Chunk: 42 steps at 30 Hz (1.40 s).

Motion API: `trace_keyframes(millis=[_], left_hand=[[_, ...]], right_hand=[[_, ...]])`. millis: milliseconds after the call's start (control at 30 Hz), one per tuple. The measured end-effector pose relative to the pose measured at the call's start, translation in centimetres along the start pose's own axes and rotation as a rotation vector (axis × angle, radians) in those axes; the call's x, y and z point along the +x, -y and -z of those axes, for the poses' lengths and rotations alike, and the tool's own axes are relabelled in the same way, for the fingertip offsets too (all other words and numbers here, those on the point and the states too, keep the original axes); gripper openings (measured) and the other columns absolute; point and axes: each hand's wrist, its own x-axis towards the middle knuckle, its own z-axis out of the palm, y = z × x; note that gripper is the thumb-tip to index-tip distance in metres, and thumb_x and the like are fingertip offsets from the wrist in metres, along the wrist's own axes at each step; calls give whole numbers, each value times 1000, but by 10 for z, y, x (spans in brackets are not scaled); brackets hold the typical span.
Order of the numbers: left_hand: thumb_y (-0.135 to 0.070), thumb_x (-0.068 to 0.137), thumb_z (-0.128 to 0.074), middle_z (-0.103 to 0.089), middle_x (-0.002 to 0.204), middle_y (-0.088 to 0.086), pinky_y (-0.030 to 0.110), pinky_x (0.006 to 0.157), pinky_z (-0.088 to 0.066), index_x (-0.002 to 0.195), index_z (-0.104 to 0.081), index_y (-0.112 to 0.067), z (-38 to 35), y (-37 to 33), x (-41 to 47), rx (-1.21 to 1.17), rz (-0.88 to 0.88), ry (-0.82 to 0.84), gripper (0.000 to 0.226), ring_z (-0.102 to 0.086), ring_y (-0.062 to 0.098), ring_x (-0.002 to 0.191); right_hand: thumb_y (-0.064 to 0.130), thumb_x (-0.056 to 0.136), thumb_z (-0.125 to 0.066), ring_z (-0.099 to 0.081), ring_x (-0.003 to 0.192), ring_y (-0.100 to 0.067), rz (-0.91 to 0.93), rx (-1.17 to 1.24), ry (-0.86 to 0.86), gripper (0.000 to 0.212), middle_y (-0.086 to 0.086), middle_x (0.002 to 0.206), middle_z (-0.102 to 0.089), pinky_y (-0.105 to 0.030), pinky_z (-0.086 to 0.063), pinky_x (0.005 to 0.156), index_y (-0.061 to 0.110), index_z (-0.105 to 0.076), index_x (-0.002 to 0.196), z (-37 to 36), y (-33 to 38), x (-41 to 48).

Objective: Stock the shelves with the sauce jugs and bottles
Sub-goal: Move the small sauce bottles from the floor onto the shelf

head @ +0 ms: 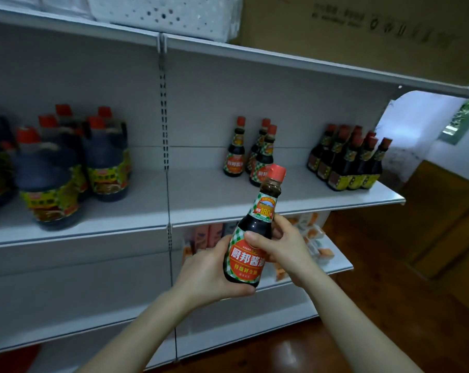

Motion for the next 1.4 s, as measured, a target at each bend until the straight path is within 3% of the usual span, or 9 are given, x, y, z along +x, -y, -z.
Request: trace_keyframes(millis=[233,467,600,733,933,1033,1133,1300,1400], left_hand=[[-57,60,-75,-62,114,-16,15,70,-43,135,-27,-41,-1,11,99,21,-65,13,90,-59,4,98],[-55,66,-73,-54,132,-6,35,90,-49,144,-10,-35,-10,34,186,-20,-75,62,103,-55,15,115],[-66,67,-66,-33,149,4,37,105,-39,148,-2,-23,-20,56,215,-21,-16,94,112,-38,20,132],[-96,43,-33,-18,154,9,47,112,-20,148,-3,-17,-25,79,230,331,84,153,134,-20,25,141],[-96,25,11,-6,156,10,57,110,-11,146,-12,-20,-42,101,234,473,199,240,145,-3,28,144],[-96,27,8,-4,157,9,58,110,-8,146,-14,-22,-42,103,236,437,221,239,142,-1,27,144],[-98,27,7,-5,157,9,56,111,-6,146,-15,-24,-42,104,235,423,235,237,142,0,26,144],[-98,29,2,-6,157,8,53,112,-4,146,-18,-24,-43,103,233,399,257,217,140,0,24,145],[-98,33,-3,-6,157,7,52,113,-3,146,-18,-25,-43,102,233,388,265,207,136,0,23,145]], right_hand=[[22,69,-79,-66,91,-16,4,3,-107,39,-2,102,-67,-32,-55,75,34,-56,97,30,-10,84],[27,68,-80,-63,96,-15,45,-78,-177,37,9,99,-65,-40,-54,85,39,-52,89,49,-22,160],[21,69,-79,-61,98,-8,91,-74,-170,40,16,99,-62,-33,-52,86,39,-52,92,57,-26,193],[13,70,-79,-61,100,-12,150,-98,-126,47,15,99,-61,-29,-50,85,30,-51,104,64,-28,231],[6,69,-78,-59,104,-14,196,-128,-16,54,7,108,-61,-36,-48,93,26,-52,112,54,-42,285],[5,70,-77,-56,107,-17,193,-147,51,55,2,112,-59,-36,-47,94,16,-52,118,46,-55,305],[3,71,-76,-55,105,-14,225,-176,127,57,3,110,-57,-22,-45,86,9,-51,122,40,-66,316],[7,73,-76,-54,107,-13,241,-212,188,55,5,112,-57,-32,-44,95,13,-51,121,41,-82,328],[6,74,-74,-54,108,-12,255,-181,197,54,5,114,-57,-29,-43,94,12,-50,122,45,-85,332]])
